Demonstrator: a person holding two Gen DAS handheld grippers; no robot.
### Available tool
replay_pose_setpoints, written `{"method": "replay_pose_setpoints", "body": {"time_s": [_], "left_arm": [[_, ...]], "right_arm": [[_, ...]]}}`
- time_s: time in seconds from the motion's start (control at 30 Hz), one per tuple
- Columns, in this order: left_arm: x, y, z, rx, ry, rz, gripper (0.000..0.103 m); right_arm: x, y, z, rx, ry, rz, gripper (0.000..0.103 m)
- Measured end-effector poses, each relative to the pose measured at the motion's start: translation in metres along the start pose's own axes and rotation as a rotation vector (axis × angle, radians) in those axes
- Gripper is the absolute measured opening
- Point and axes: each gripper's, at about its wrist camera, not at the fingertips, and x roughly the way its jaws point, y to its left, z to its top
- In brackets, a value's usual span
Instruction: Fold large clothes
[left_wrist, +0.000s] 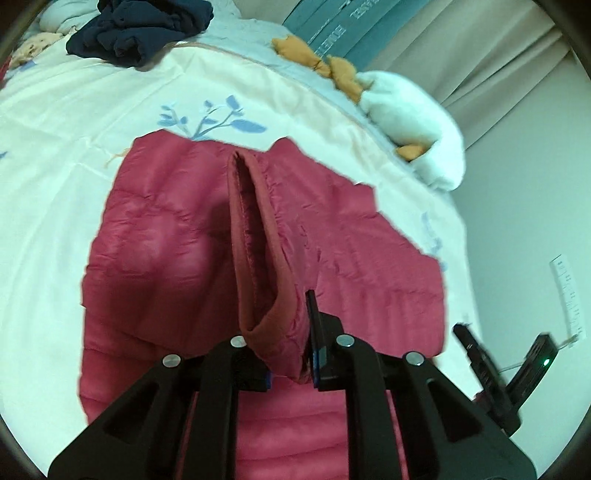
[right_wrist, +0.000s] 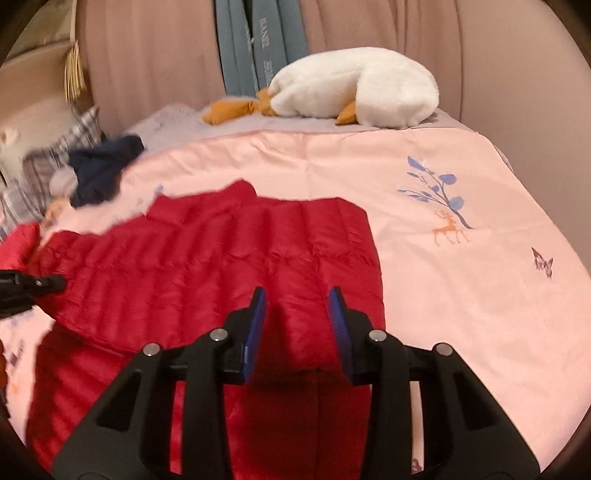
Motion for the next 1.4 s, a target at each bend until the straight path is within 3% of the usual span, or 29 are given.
{"method": "replay_pose_setpoints", "body": {"time_s": [0.2, 0.67, 0.9, 1.07, 1.2, 1.4], "left_arm": [[0.006, 0.018, -0.008, 0.034, 0.016, 0.092, 0.014], [0.017, 0.025, -0.014, 0.035, 0.037, 0.13, 0.019], [0.008, 0.03, -0.019, 0.055, 0.03, 0.19, 0.032], [-0.012, 0.026, -0.021, 0.109, -0.014, 0.299, 0.033], [-0.034, 0.018, -0.019, 0.159, -0.073, 0.343, 0.033], [-0.05, -0.003, -0.014, 0.227, -0.134, 0.343, 0.033]], "right_arm": [[0.024, 0.012, -0.01, -0.073, 0.051, -0.045, 0.035], [0.038, 0.013, -0.013, -0.09, 0.085, -0.055, 0.034], [0.04, 0.01, -0.014, -0.073, 0.101, -0.048, 0.033], [0.034, 0.009, -0.013, -0.066, 0.092, -0.052, 0.034], [0.028, 0.006, -0.011, -0.051, 0.084, -0.05, 0.037], [-0.001, 0.008, -0.001, -0.025, 0.004, -0.021, 0.044]]}}
